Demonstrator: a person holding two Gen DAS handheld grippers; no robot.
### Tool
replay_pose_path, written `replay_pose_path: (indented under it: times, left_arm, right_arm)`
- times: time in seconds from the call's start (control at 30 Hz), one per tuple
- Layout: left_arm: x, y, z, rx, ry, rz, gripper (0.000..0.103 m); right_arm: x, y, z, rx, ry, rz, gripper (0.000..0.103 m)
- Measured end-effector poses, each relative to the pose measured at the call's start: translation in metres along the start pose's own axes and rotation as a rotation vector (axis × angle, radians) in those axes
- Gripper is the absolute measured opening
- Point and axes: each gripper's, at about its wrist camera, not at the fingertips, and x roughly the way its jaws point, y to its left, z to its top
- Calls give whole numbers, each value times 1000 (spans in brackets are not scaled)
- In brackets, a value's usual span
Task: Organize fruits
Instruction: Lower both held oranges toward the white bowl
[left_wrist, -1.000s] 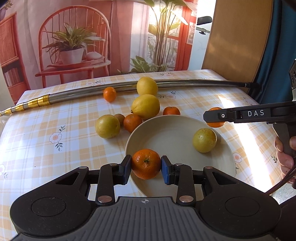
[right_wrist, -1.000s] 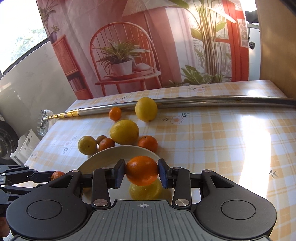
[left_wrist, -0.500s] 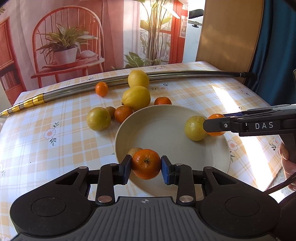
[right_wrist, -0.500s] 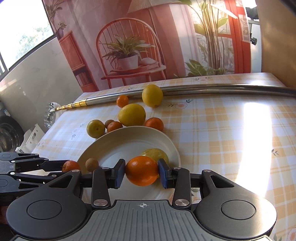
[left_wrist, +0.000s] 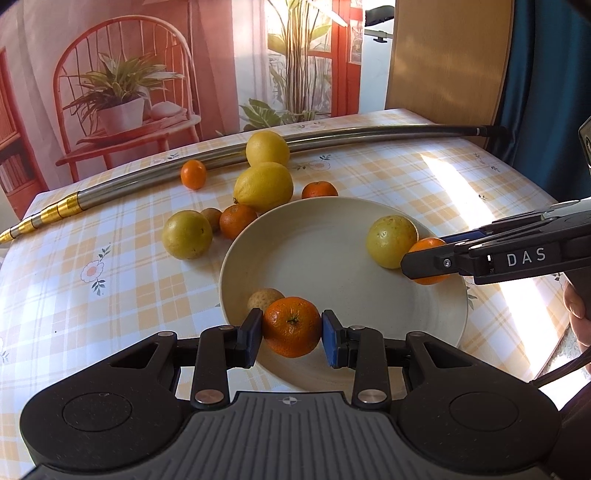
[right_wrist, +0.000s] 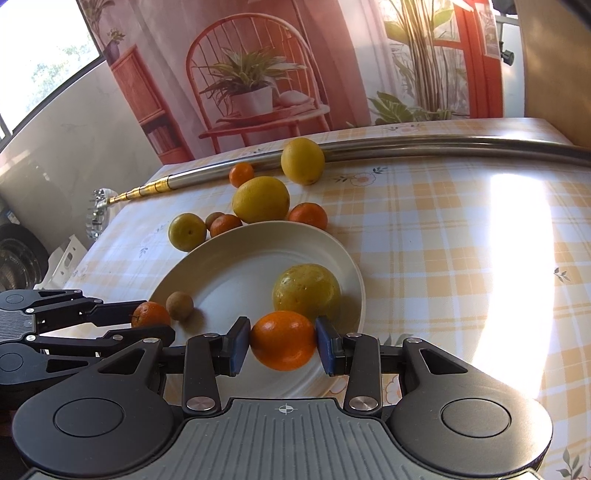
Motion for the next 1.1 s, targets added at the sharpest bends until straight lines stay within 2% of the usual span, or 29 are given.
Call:
replay_pose_path:
  times: [0.27, 0.7, 1.1]
  left_arm:
    - [5, -6, -2, 35, 0, 22, 36]
    - [7, -2, -4, -6, 13, 25, 36]
    - [4, -5, -9, -14, -6, 27, 36]
  right_arm:
    - [7, 0, -2, 2, 36, -29, 35]
    - [9, -1, -4, 11, 42, -33, 36]
    - [8, 20, -8, -118, 22, -90, 50]
